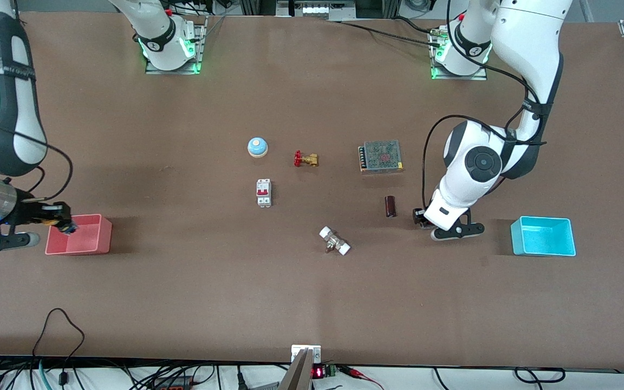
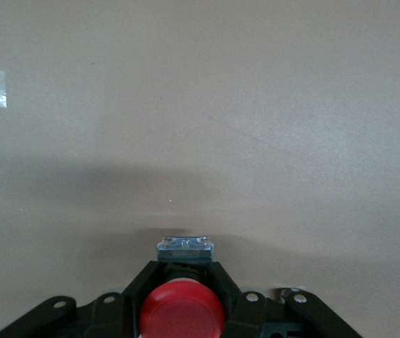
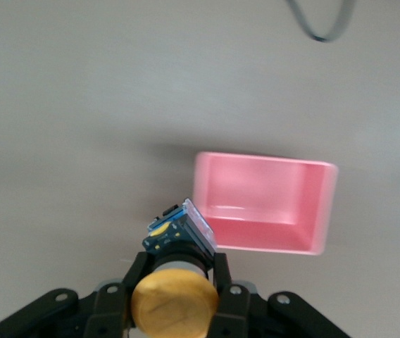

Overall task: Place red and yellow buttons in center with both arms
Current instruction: 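Lift the yellow button with the right gripper while the left gripper lifts the red button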

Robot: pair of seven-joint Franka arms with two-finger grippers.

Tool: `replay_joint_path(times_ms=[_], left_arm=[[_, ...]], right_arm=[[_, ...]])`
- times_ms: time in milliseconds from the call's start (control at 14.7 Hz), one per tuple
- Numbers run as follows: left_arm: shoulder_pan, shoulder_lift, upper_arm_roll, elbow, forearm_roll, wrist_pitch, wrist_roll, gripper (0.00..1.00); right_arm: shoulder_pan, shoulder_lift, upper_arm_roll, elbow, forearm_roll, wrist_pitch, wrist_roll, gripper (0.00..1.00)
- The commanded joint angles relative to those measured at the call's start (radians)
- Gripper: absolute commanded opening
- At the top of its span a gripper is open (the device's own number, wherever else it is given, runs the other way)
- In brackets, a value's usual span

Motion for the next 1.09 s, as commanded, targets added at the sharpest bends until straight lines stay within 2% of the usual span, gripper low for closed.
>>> replay_joint_path(times_ms=[0, 205, 477, 818, 1023], left_arm=[[-0.02, -0.003, 0.015, -0.011, 0.023, 0.012, -0.037, 0.01], [-0.02, 0.006, 0.012, -0.012, 0.023, 0.02, -0.05, 0.01], [-0.02, 0.014, 0.01, -0.017, 0.023, 0.038, -0.085, 0.01], [-0.018, 0.02, 0.003, -0.021, 0.012, 0.049, -0.093, 0.01], [-0.017, 0.02, 0.0, -0.021, 0.009, 0.049, -0.096, 0.01]], right_arm=[[0.033, 0.024, 0.043, -0.023, 0.05, 0.018, 0.062, 0.4], [0.133, 0.052, 0.043, -0.025, 0.044, 0.029, 0.167, 0.4], [0.239, 0.087, 0.041, -0.063, 0.041, 0.023, 0.192, 0.4], [0.314, 0.136, 0.041, -0.085, 0.039, 0.043, 0.303, 0.4], [0.319, 0.17, 0.041, -0.085, 0.035, 0.047, 0.318, 0.4]])
